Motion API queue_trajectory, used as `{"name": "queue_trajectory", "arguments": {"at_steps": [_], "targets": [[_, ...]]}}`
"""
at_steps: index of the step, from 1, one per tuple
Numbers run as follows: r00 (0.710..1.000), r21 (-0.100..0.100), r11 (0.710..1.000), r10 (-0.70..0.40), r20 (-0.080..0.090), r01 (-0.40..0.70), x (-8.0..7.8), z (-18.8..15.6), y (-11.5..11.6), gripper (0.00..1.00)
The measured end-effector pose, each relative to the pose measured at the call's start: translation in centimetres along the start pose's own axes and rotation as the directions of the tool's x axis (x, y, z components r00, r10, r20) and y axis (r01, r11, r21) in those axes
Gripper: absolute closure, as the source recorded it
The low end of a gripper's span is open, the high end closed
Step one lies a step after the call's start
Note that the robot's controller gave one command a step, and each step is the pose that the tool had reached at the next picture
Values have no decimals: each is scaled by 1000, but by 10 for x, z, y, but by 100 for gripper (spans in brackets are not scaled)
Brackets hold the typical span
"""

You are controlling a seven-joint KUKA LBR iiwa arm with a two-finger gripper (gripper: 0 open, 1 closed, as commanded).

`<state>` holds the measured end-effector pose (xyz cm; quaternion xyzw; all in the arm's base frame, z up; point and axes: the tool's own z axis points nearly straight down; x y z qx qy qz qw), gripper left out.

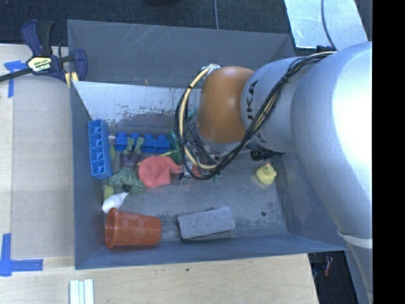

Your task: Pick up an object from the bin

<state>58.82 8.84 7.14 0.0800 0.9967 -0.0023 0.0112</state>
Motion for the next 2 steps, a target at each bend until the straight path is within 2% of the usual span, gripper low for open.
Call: {"name": "queue_trajectory", "arguments": {"at_steps": [1,2], "targets": [[994,1,994,-106,-4,106,12,-39,10,100],[980,1,981,-196,-6,196,0,-128,-15,100]]}}
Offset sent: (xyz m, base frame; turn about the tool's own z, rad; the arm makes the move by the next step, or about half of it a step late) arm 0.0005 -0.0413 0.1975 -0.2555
